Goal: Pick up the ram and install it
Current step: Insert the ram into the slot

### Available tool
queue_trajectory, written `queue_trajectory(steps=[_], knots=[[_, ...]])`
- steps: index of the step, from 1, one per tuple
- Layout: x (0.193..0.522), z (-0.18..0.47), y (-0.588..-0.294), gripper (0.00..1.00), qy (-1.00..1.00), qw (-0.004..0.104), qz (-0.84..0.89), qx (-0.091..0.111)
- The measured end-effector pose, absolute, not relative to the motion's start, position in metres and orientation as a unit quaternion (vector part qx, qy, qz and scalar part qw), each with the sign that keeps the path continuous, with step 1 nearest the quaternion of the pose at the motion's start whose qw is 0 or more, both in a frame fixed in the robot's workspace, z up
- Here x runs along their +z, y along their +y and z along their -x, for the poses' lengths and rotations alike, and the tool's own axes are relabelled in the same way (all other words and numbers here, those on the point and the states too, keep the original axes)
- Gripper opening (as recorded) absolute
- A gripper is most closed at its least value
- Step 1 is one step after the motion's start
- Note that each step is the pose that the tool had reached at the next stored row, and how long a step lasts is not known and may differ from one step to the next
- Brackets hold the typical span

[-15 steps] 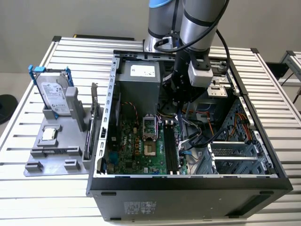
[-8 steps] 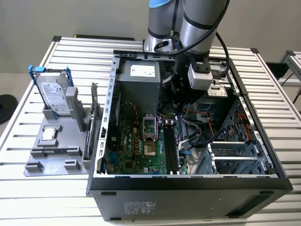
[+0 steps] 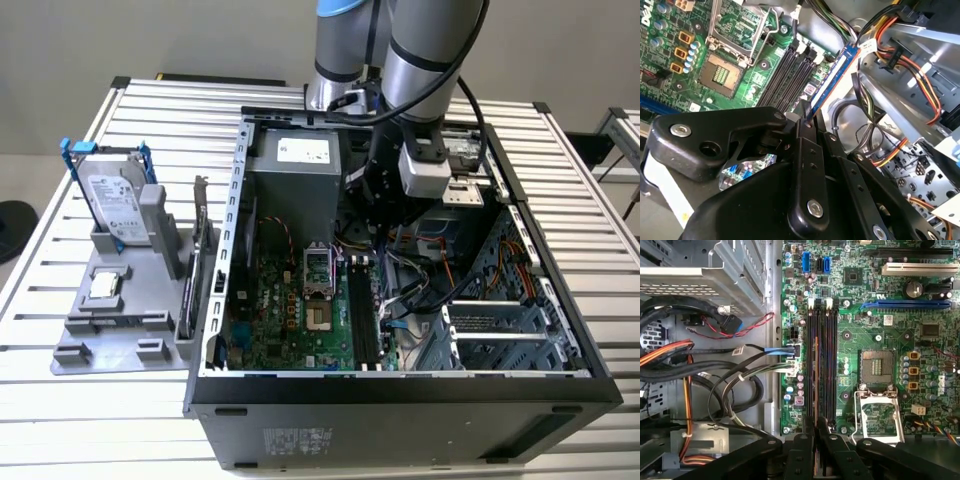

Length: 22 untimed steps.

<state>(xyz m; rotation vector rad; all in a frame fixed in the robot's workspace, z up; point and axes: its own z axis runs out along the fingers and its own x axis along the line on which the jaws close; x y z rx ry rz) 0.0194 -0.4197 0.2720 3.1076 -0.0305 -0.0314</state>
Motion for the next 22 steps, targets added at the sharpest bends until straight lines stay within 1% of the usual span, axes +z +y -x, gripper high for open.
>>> queue_trajectory(steps=[22], knots=[[0.2624,-0.0194,-0.4275,0.00,-0.010,0.017,-1.000,-0.010]])
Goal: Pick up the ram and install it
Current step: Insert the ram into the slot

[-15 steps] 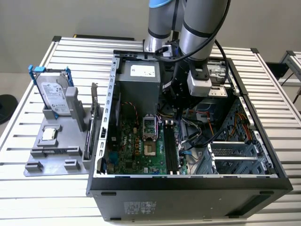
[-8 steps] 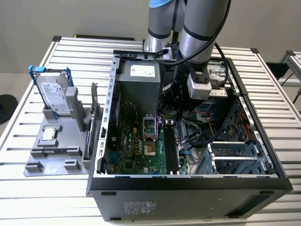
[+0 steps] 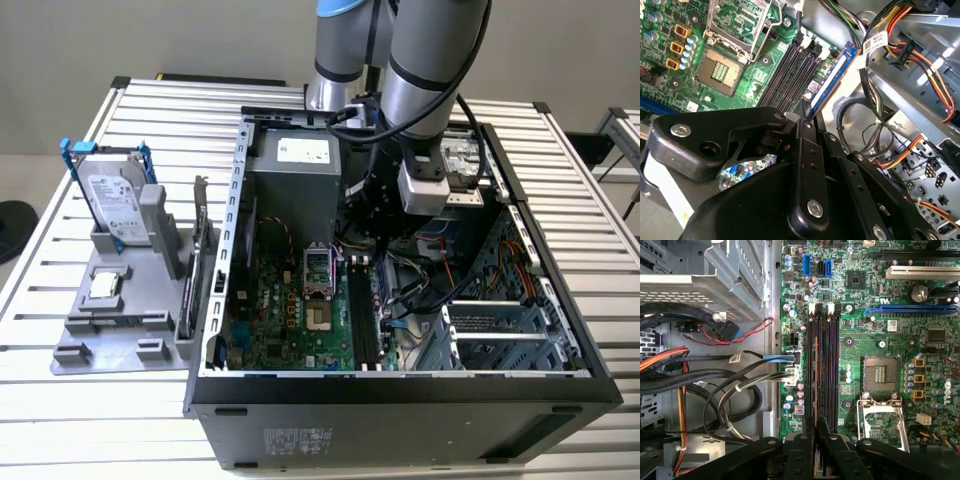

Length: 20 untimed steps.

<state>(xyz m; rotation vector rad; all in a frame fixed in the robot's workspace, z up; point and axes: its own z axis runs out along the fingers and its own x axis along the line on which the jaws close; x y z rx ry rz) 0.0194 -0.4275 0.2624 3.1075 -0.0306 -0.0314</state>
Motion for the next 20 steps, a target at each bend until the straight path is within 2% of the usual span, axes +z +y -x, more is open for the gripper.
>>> queue_trajectory(steps=[20], knots=[[0.250,-0.019,-0.438,0.00,-0.010,0.017,-1.000,-0.010]])
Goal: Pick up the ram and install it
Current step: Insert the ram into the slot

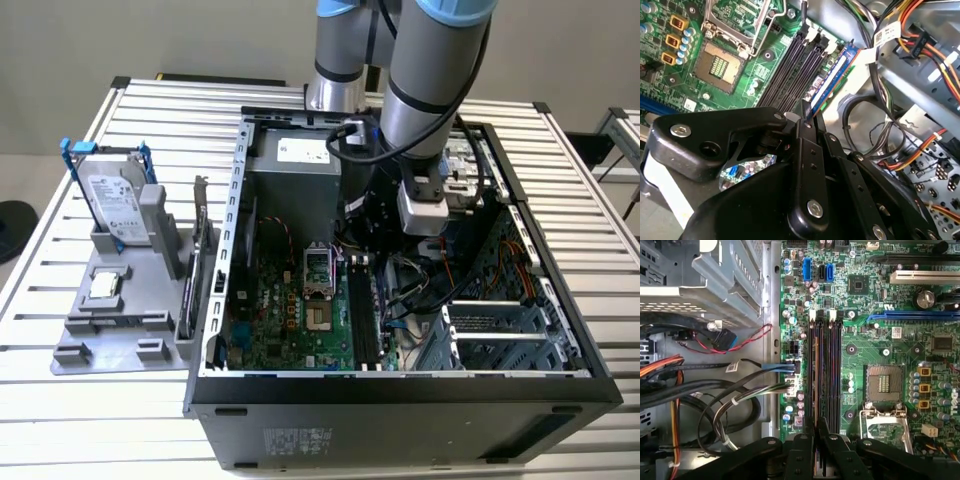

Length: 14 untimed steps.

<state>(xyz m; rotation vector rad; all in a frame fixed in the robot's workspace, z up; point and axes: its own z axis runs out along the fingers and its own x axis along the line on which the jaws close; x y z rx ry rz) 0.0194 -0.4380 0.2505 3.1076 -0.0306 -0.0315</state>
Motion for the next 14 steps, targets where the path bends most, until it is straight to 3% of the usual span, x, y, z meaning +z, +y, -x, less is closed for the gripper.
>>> queue_trajectory(steps=[14], knots=[[0.243,-0.019,-0.450,0.00,-0.010,0.017,-1.000,-0.010]])
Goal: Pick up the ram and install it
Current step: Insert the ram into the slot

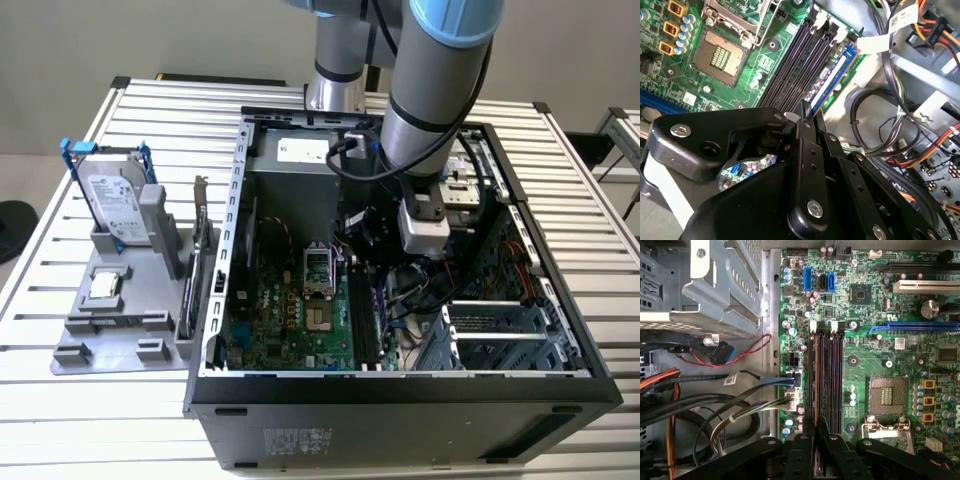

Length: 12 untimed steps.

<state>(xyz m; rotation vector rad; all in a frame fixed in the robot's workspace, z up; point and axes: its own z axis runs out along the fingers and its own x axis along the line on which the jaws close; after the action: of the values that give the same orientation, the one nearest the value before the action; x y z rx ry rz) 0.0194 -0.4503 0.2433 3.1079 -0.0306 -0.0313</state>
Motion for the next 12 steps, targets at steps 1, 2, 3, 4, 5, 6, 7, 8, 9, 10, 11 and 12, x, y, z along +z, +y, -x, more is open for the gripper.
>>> queue_trajectory(steps=[1,2,3,4,5,6,7,8,9,10,11,12], knots=[[0.242,-0.019,-0.451,0.00,-0.010,0.017,-1.000,-0.010],[0.240,-0.019,-0.451,0.00,-0.010,0.017,-1.000,-0.010],[0.239,-0.019,-0.451,0.00,-0.010,0.017,-1.000,-0.010],[0.238,-0.019,-0.451,0.00,-0.010,0.017,-1.000,-0.010],[0.237,-0.019,-0.451,0.00,-0.010,0.017,-1.000,-0.010],[0.237,-0.019,-0.452,0.00,-0.010,0.017,-1.000,-0.010],[0.236,-0.019,-0.452,0.00,-0.010,0.017,-1.000,-0.010],[0.235,-0.019,-0.452,0.00,-0.010,0.017,-1.000,-0.010],[0.234,-0.019,-0.452,0.00,-0.010,0.017,-1.000,-0.010],[0.233,-0.019,-0.452,0.00,-0.010,0.017,-1.000,-0.010],[0.233,-0.019,-0.452,0.00,-0.010,0.017,-1.000,-0.010],[0.232,-0.019,-0.452,0.00,-0.010,0.017,-1.000,-0.010]])
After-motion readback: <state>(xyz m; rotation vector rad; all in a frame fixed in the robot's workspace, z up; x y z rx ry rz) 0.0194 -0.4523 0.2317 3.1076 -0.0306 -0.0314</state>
